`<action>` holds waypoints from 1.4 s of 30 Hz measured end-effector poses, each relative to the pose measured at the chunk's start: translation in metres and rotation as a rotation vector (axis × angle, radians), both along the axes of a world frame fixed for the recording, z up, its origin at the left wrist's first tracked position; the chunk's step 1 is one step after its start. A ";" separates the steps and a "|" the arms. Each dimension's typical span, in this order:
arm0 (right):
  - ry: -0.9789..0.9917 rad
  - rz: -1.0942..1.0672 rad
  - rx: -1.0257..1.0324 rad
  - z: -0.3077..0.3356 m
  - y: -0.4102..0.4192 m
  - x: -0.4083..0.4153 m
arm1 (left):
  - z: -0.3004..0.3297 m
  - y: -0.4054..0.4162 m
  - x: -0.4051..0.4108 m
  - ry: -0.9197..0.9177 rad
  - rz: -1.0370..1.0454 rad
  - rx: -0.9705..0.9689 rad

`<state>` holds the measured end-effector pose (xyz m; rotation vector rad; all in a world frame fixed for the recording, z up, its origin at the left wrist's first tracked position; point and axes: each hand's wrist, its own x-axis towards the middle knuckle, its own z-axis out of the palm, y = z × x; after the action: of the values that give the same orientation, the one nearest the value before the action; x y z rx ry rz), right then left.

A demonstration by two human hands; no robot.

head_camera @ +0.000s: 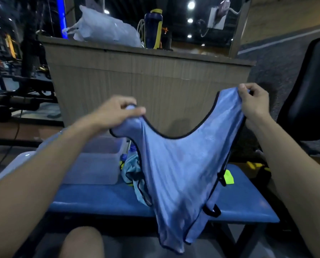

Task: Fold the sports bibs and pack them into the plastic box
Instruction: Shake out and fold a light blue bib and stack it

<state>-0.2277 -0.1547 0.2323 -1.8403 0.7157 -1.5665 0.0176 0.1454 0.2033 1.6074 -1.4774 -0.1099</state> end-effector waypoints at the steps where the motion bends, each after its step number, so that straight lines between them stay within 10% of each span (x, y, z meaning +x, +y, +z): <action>1: -0.020 -0.008 0.019 -0.001 -0.005 -0.004 | 0.032 0.004 -0.003 0.052 -0.062 -0.070; 12: -0.006 0.354 0.152 0.028 0.041 0.024 | 0.113 -0.047 -0.039 -0.203 -0.037 0.172; 19: -0.002 0.574 -0.022 0.048 0.096 0.051 | 0.072 -0.083 -0.060 0.173 -0.163 0.245; 22: 0.058 0.700 0.248 -0.005 0.092 0.042 | 0.064 -0.090 -0.045 0.301 -0.075 0.100; 27: 0.772 0.741 0.404 -0.154 0.094 0.028 | 0.058 -0.103 -0.030 0.407 -0.001 -0.021; 36: 0.710 0.709 0.741 -0.272 0.049 0.031 | 0.052 -0.179 0.038 0.553 0.282 -0.334; 42: 0.361 0.559 0.915 -0.257 0.027 0.066 | -0.005 -0.215 0.067 0.052 0.492 0.376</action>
<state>-0.1613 -0.1281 -0.0251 -1.4141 0.7956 -0.4116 0.0847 -0.0696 0.1986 2.2107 -1.0226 -0.1531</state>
